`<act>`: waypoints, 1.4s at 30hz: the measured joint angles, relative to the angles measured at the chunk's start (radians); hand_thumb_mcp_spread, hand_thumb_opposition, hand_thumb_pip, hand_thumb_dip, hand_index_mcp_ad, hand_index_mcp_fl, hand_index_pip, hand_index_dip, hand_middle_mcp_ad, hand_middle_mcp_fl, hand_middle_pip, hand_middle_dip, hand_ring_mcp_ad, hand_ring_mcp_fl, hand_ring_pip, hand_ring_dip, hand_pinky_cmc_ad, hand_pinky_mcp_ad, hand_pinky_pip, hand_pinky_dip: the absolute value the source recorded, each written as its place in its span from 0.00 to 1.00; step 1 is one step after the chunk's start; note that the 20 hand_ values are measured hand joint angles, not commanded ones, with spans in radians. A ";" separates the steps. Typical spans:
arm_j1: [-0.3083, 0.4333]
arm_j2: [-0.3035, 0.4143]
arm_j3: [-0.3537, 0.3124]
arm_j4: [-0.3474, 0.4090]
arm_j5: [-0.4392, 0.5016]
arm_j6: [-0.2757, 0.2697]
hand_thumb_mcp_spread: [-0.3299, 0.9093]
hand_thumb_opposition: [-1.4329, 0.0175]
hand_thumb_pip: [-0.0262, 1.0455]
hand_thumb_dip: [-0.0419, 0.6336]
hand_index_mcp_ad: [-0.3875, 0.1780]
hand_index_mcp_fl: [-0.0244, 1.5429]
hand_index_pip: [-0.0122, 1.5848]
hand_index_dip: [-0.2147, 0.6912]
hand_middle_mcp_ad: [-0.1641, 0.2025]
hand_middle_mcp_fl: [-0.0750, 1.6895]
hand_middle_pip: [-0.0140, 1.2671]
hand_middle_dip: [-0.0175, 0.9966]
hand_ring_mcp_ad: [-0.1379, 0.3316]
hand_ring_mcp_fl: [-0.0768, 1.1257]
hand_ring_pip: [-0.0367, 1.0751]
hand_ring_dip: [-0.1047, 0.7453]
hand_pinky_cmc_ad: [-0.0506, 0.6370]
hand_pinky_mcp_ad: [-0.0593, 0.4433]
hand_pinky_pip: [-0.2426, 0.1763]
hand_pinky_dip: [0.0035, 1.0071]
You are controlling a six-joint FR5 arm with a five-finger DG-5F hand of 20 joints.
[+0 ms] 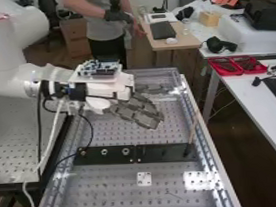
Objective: Grab the paper clip and place it in the clear container
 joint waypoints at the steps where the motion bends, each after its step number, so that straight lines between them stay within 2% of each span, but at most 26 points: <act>1: -0.010 -0.010 0.007 0.002 -0.015 0.001 0.65 0.43 0.69 0.51 0.54 0.05 0.06 0.08 0.30 0.33 0.22 0.55 0.44 0.31 0.13 0.46 0.48 0.58 0.63 0.19; 4: -0.052 -0.049 0.036 0.007 -0.067 0.005 0.67 0.42 0.69 0.51 0.55 0.05 0.06 0.08 0.30 0.34 0.24 0.56 0.43 0.34 0.13 0.48 0.48 0.58 0.63 0.19; 11: -0.129 -0.116 0.074 0.037 -0.148 0.002 0.69 0.41 0.65 0.51 0.51 0.06 0.07 0.08 0.30 0.36 0.31 0.58 0.44 0.36 0.12 0.52 0.53 0.58 0.62 0.19; 15: -0.168 -0.157 0.095 0.050 -0.188 -0.002 0.69 0.41 0.65 0.51 0.51 0.06 0.07 0.08 0.28 0.35 0.34 0.58 0.43 0.38 0.12 0.54 0.53 0.58 0.67 0.19; 18: -0.193 -0.184 0.114 0.062 -0.218 0.000 0.70 0.41 0.65 0.51 0.50 0.07 0.07 0.08 0.28 0.35 0.37 0.61 0.44 0.38 0.13 0.59 0.55 0.58 0.67 0.19; 29: -0.248 -0.262 0.177 0.081 -0.309 0.008 0.73 0.41 0.63 0.51 0.46 0.11 0.07 0.08 0.27 0.35 0.42 0.63 0.42 0.42 0.13 0.66 0.60 0.58 0.67 0.19; 34: -0.262 -0.277 0.186 0.103 -0.342 0.011 0.73 0.41 0.63 0.51 0.44 0.11 0.07 0.05 0.28 0.35 0.44 0.65 0.40 0.44 0.13 0.68 0.62 0.58 0.67 0.19; 37: -0.268 -0.282 0.185 0.122 -0.360 0.014 0.76 0.41 0.63 0.51 0.44 0.11 0.07 0.06 0.27 0.39 0.47 0.66 0.40 0.45 0.12 0.68 0.62 0.58 0.67 0.19; 39: -0.275 -0.285 0.181 0.150 -0.379 0.026 0.81 0.38 0.63 0.51 0.44 0.12 0.07 0.04 0.19 0.44 0.57 0.70 0.40 0.46 0.13 0.69 0.65 0.58 0.67 0.19; 40: -0.276 -0.286 0.180 0.155 -0.383 0.030 0.83 0.36 0.63 0.51 0.44 0.13 0.07 0.04 0.12 0.48 0.62 0.73 0.41 0.46 0.13 0.69 0.65 0.58 0.70 0.19; 42: -0.282 -0.293 0.181 0.165 -0.397 0.038 0.84 0.34 0.63 0.51 0.44 0.14 0.07 0.04 0.08 0.48 0.64 0.73 0.40 0.48 0.12 0.70 0.67 0.58 0.70 0.19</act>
